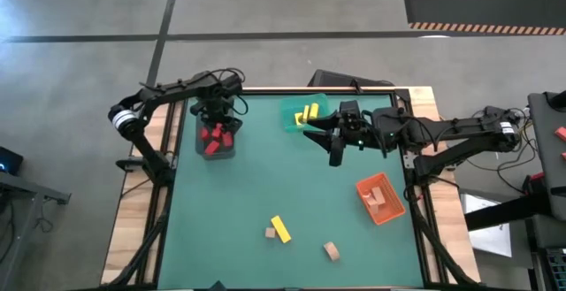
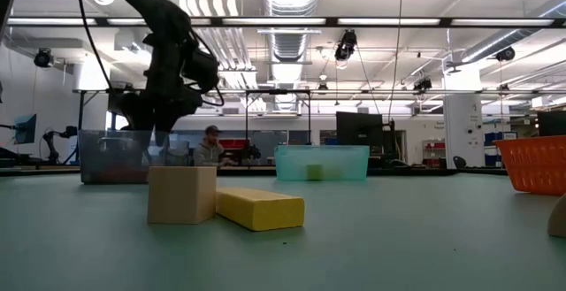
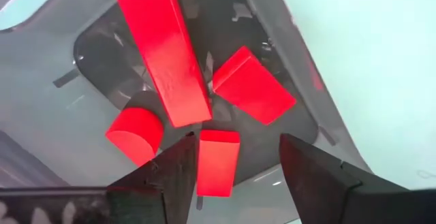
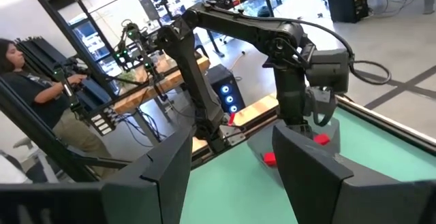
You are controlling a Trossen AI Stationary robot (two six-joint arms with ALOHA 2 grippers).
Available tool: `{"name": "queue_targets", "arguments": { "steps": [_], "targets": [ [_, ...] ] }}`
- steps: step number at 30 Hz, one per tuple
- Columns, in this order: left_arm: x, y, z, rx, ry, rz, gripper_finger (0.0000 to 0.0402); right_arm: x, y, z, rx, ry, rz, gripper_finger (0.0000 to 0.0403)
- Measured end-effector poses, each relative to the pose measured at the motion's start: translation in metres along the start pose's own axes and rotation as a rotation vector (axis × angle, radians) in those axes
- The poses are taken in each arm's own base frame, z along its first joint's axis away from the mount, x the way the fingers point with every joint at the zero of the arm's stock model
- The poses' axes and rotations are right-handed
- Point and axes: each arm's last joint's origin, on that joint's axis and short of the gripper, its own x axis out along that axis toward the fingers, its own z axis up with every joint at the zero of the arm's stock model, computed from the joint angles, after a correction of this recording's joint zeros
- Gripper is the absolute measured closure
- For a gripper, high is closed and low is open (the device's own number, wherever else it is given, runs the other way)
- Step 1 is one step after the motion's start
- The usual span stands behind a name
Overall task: Sort & place blocks by color
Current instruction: Put the light brown block into the orange bin
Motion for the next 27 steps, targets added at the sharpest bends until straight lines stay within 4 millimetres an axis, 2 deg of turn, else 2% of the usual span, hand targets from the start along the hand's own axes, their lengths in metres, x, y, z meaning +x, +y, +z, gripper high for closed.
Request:
{"name": "queue_targets", "arguments": {
  "steps": [6,12,20,27],
  "targets": [
    [-0.010,-0.004,-0.007,0.021,-0.037,-0.009,0.0211,0.000,-0.002,-0.004,0.057,0.021,-0.011,0.0209],
    [-0.039,-0.017,-0.033,0.019,-0.160,-0.064,0.0210,-0.001,-0.005,-0.014,0.182,0.119,-0.063,0.0209],
    [-0.087,-0.054,-0.079,0.043,-0.477,-0.304,0.0210,-0.004,-0.006,-0.026,0.290,0.239,-0.100,0.0209],
    [-0.120,-0.086,-0.110,0.126,-0.746,-0.526,0.0210,-0.003,-0.006,-0.034,0.349,0.375,-0.073,0.0209]
  ]
}}
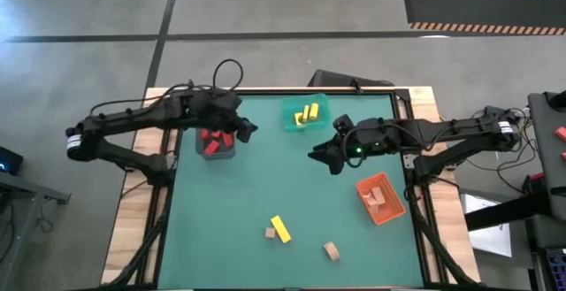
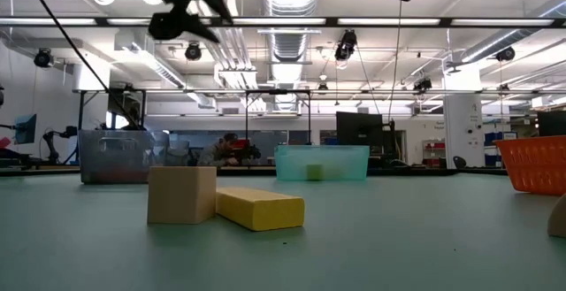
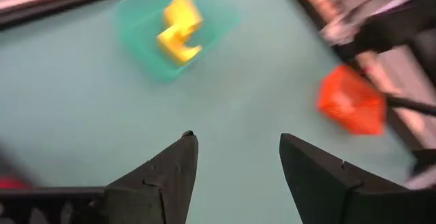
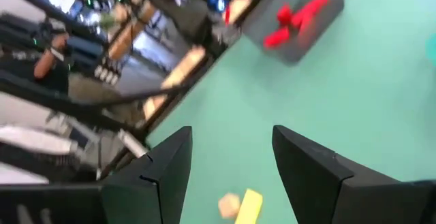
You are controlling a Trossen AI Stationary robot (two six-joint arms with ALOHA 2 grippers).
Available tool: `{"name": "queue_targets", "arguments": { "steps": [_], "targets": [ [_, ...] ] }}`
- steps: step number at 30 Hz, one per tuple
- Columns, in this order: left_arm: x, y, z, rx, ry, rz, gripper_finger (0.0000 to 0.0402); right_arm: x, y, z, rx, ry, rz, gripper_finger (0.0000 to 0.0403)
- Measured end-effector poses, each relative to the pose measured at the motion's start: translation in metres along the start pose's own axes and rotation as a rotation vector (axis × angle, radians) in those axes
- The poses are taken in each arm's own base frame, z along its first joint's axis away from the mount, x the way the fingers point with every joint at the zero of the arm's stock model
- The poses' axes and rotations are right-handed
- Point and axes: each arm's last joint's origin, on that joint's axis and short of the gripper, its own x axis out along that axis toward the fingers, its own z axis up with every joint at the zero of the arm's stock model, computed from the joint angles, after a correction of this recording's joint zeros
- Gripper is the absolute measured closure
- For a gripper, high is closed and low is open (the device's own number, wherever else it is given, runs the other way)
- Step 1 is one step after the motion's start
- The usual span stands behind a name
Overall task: Sort & place blocks by color
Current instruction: Put the light brown block into the orange bin
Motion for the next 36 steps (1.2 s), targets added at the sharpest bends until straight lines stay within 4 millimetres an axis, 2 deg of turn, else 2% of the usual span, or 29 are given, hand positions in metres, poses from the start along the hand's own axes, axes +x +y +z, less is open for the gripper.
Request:
{"name": "queue_targets", "arguments": {
  "steps": [6,12,18,25,31,36],
  "targets": [
    [-0.008,-0.024,0.000,0.036,-0.103,-0.164,0.0210,0.013,0.009,-0.016,0.092,0.189,0.036,0.0209],
    [-0.010,-0.028,0.000,0.042,-0.117,-0.187,0.0210,0.028,0.031,-0.044,0.207,0.337,-0.017,0.0209],
    [-0.012,-0.029,0.002,0.041,-0.133,-0.207,0.0210,0.044,0.054,-0.084,0.280,0.587,-0.224,0.0209],
    [-0.013,-0.029,0.002,0.043,-0.130,-0.209,0.0210,0.069,0.073,-0.144,0.313,0.894,-0.479,0.0209],
    [-0.015,-0.028,0.002,0.078,-0.134,-0.213,0.0210,0.098,0.069,-0.193,0.309,0.991,-0.617,0.0209],
    [-0.017,-0.028,0.002,0.096,-0.138,-0.219,0.0210,0.122,0.053,-0.218,0.290,1.015,-0.707,0.0209]
  ]
}}
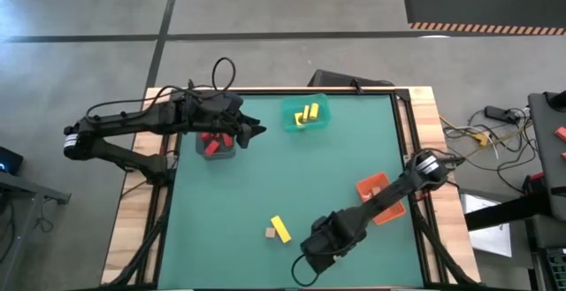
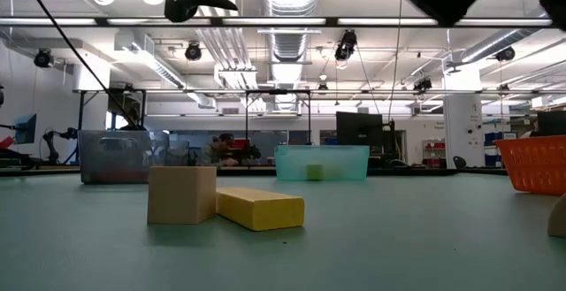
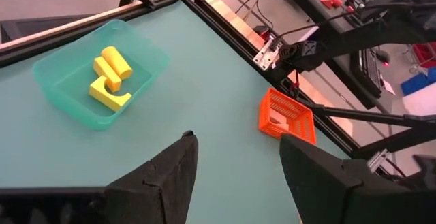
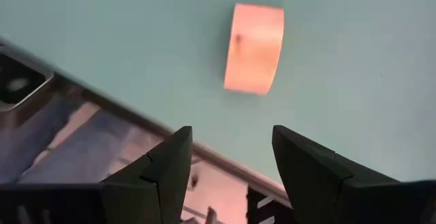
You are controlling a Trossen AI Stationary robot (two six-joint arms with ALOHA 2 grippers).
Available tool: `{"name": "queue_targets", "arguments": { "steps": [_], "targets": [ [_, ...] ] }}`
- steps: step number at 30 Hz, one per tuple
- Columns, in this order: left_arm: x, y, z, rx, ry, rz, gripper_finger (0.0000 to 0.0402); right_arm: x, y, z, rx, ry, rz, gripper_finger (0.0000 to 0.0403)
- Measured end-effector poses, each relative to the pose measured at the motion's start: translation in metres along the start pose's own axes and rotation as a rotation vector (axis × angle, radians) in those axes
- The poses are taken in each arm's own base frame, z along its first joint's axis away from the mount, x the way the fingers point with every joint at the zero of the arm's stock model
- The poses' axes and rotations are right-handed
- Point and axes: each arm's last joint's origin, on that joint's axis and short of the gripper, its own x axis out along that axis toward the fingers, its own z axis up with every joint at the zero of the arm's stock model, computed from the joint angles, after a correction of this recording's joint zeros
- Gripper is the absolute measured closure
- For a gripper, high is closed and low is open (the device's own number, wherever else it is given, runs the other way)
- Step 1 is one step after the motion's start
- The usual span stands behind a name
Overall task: Sort & place blocks by color
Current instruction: Put the light brown block into the orange bin
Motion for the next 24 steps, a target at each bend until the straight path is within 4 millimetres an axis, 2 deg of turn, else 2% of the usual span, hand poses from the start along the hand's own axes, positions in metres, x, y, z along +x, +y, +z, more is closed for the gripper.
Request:
{"name": "queue_targets", "arguments": {
  "steps": [10,20,24],
  "targets": [
    [-0.003,0.000,-0.001,0.001,0.010,-0.023,0.0210,0.036,0.004,0.015,-0.009,-0.004,-0.085,0.0209],
    [-0.003,0.000,-0.001,0.001,0.015,-0.027,0.0210,0.050,0.003,0.027,-0.007,-0.019,-0.121,0.0210],
    [-0.003,0.000,-0.002,0.001,0.015,-0.027,0.0210,0.053,0.003,0.029,-0.014,-0.018,-0.124,0.0231]
  ]
}}
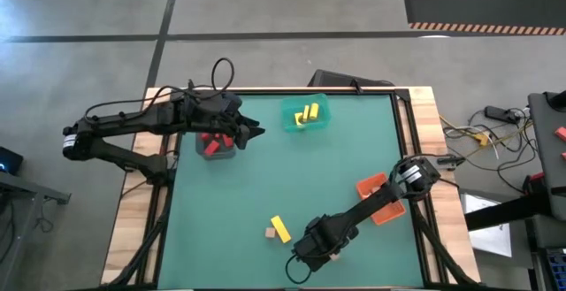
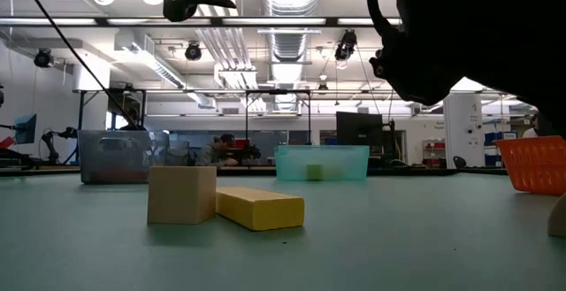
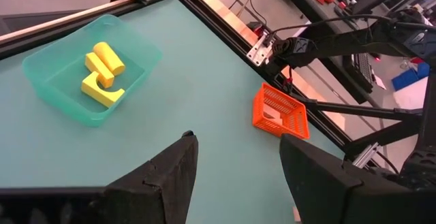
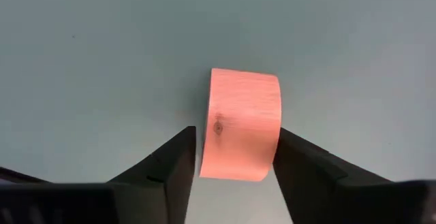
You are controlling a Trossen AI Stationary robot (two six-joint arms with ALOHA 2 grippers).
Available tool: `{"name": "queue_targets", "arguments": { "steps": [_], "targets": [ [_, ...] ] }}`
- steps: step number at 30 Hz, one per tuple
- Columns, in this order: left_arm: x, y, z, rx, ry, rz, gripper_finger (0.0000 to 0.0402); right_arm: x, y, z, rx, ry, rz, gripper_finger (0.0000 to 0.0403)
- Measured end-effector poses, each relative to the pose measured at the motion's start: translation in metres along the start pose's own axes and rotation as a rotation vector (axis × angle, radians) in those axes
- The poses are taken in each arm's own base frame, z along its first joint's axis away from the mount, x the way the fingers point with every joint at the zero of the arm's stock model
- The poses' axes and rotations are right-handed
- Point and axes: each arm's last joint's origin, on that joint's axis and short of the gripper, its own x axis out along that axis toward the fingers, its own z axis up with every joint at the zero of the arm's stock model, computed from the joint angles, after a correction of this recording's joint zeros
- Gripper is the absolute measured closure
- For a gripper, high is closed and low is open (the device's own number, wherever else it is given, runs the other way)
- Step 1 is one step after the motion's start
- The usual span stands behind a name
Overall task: Sort & place blocks by color
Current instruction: Put the light brown block into the orange bin
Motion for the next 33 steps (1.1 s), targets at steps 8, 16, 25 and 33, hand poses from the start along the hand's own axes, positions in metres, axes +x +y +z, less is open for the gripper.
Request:
{"name": "queue_targets", "arguments": {
  "steps": [8,16,25,33],
  "targets": [
    [0.000,0.000,0.000,0.000,0.001,0.001,0.0210,-0.001,-0.001,0.002,-0.009,0.010,0.000,0.0280],
    [0.001,0.001,-0.001,-0.005,0.003,0.003,0.0210,-0.011,-0.007,0.009,-0.023,0.029,-0.011,0.0280],
    [0.001,0.001,-0.001,-0.009,0.004,0.003,0.0210,-0.064,-0.031,0.021,-0.026,-0.026,-0.009,0.0277],
    [0.001,0.001,-0.001,-0.009,0.003,0.003,0.0210,-0.113,-0.068,0.034,-0.047,-0.133,-0.042,0.0275]
  ]
}}
